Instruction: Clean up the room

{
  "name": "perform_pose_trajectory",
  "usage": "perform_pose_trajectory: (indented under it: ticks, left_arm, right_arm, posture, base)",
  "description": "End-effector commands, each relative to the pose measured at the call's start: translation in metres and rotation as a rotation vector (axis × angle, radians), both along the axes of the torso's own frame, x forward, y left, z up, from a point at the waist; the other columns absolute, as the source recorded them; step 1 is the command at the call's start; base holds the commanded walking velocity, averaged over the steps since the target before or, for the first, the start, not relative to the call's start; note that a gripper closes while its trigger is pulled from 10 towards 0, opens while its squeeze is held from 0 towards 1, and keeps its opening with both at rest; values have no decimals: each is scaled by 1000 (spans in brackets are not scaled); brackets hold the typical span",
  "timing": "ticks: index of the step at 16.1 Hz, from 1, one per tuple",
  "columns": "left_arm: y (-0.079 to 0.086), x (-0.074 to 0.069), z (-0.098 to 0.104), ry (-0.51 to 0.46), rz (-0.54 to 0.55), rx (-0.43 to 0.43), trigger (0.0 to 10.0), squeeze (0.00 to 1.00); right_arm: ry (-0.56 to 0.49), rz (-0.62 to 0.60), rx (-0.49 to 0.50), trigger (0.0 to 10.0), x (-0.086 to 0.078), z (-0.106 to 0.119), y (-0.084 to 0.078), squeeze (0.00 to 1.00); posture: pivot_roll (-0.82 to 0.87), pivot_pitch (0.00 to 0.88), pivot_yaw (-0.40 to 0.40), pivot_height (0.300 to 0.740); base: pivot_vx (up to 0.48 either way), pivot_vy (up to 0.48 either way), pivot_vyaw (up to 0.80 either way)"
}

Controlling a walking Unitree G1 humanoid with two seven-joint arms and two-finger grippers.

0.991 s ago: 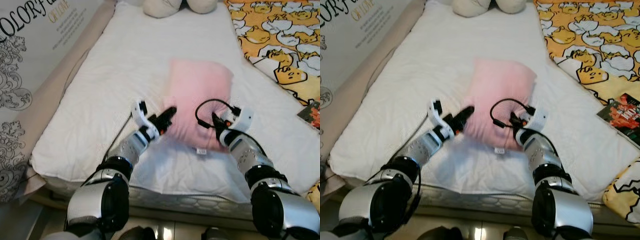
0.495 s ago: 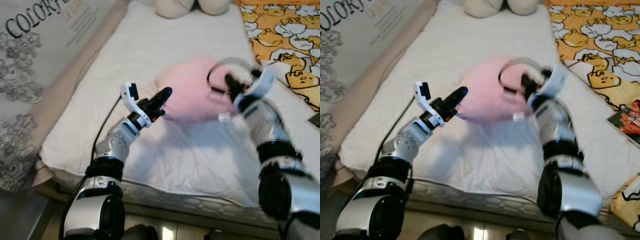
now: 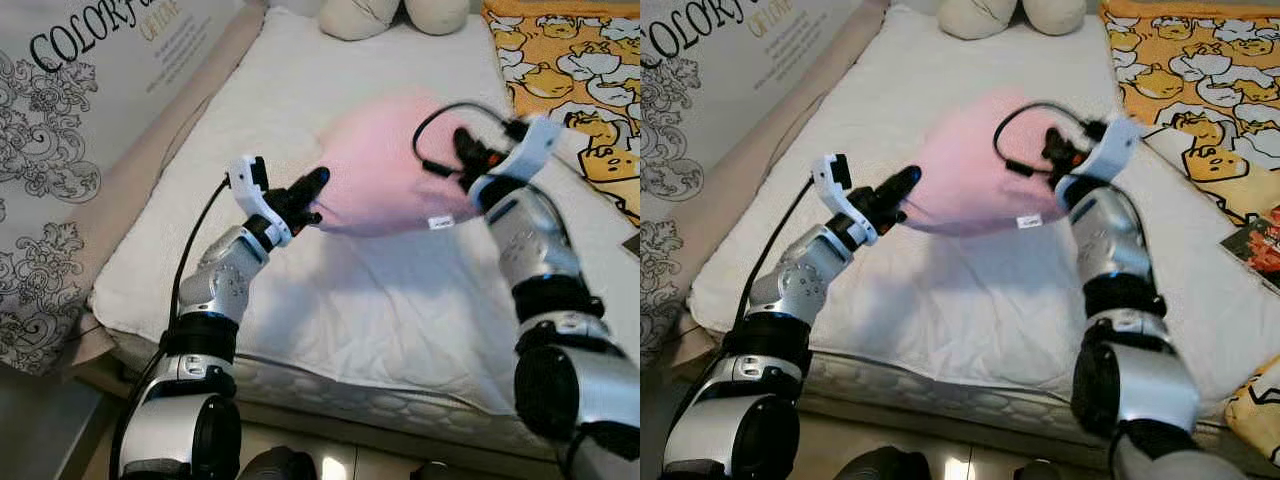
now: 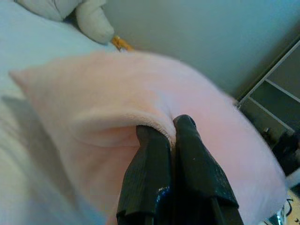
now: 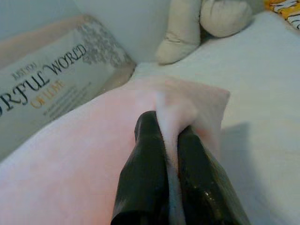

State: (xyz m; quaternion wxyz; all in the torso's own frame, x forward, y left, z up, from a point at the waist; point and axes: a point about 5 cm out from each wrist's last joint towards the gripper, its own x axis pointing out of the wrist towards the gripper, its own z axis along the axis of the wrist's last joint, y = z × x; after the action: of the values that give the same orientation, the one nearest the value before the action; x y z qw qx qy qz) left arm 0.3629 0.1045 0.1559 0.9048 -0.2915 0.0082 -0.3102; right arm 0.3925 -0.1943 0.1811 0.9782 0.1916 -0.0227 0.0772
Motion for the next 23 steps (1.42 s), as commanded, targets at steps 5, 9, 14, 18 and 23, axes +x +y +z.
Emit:
perform_pose_trajectory:
  ticks: [5, 9, 14, 18, 23]
  left_arm:
    - [22, 8, 12, -62, 137, 135, 0, 0]
    - [28, 7, 21, -123, 183, 199, 0, 0]
    - [29, 7, 29, -182, 201, 258, 0, 0]
    - [31, 3, 24, -181, 214, 275, 0, 0]
    - [27, 5, 28, -206, 204, 308, 0, 0]
  right_arm:
    - [-103, -23, -168, 0, -3, 13, 7, 0]
    - [-169, -46, -224, 0, -4, 23, 7, 0]
    - [-184, -47, -272, 0, -9, 18, 10, 0]
    - [-128, -54, -303, 0, -19, -6, 5, 0]
    - [-141, -1, -307, 0, -18, -6, 24, 0]
  posture:
    - [-149, 0, 143, 740]
    - [-146, 0, 140, 740]
    - [-128, 0, 117, 740]
    - [-128, 0, 119, 740]
    - [-119, 0, 115, 740]
  base:
    - [0, 0, 0]
    - [0, 0, 0]
    - [0, 80, 0]
    - [0, 480, 0]
    - [0, 480, 0]
